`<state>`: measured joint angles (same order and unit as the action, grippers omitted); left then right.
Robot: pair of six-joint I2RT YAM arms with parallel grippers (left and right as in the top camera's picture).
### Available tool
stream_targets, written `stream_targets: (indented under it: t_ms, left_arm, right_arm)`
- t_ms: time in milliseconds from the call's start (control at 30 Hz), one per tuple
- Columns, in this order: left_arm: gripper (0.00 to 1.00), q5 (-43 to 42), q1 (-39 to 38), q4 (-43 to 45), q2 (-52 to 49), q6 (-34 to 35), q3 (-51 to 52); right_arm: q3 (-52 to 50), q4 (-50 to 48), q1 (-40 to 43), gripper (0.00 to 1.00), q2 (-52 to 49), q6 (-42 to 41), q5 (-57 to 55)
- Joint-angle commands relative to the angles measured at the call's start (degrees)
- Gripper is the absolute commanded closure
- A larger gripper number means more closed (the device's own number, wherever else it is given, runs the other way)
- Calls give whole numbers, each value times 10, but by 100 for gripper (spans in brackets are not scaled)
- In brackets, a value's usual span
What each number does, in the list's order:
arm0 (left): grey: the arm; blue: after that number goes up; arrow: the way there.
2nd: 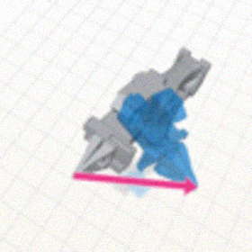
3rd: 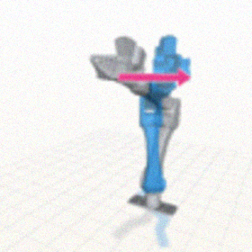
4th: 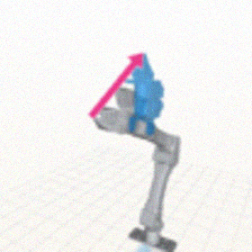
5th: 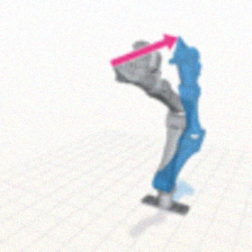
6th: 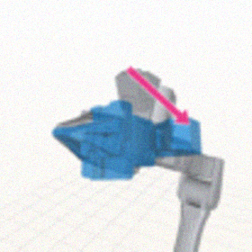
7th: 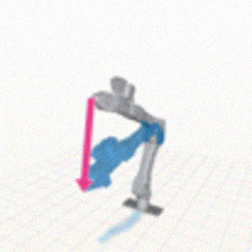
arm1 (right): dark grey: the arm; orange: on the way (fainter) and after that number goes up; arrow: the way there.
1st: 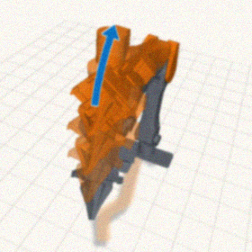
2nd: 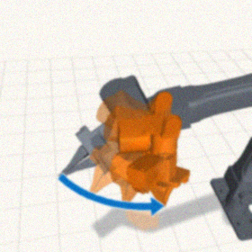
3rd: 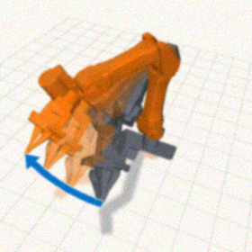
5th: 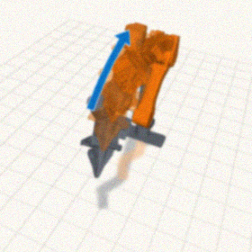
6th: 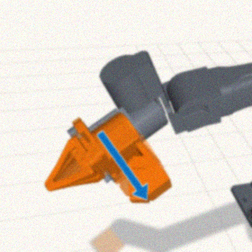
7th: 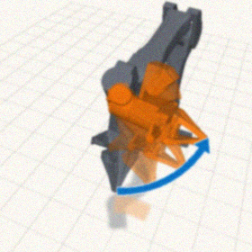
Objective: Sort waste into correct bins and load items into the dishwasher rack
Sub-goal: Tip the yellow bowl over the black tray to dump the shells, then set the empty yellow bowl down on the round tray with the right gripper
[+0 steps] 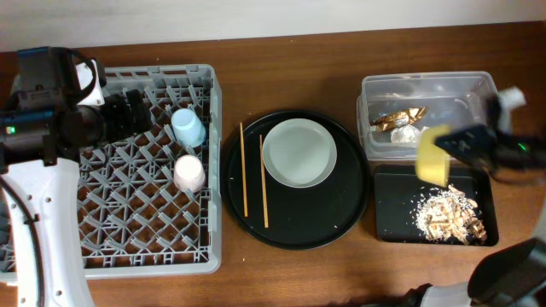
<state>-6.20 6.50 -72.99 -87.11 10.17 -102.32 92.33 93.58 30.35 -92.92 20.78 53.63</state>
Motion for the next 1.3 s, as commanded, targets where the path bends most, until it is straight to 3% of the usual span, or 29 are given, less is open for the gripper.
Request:
stream_targets:
  t_ms: [0, 100, 267, 467, 700, 800, 867, 967, 1100, 1267]
  left_arm:
    - [1, -4, 2, 1, 0, 5, -6]
    - [1, -4, 2, 1, 0, 5, -6]
    - [1, -4, 2, 1, 0, 5, -6]
    - [1, -4, 2, 1, 0, 5, -6]
    - [1, -4, 2, 1, 0, 5, -6]
    - [1, -4, 2, 1, 0, 5, -6]
    - [1, -4, 2, 1, 0, 5, -6]
    - [1, -4, 2, 1, 0, 5, -6]
    - [1, -4, 2, 1, 0, 5, -6]
    - [1, -4, 2, 1, 0, 5, -6]
  right_arm:
    - [57, -37, -182, 96, 7, -189, -217]
    - [52, -97, -387, 96, 5, -309, -382]
    - [51, -160, -613, 96, -7, -413, -560]
    - [-34, -220, -725, 96, -38, -453, -556]
    - [-194, -385, -739, 96, -40, -453, -540]
    - [-218, -409, -739, 95, -40, -453, -504]
    - [-216, -409, -737, 82, -40, -451, -504]
    - [-176, -367, -719, 75, -30, -436, -507]
    - [-51, -224, -649, 71, 13, -432, -569]
    - [-26, -118, -447, 66, 109, -438, -634]
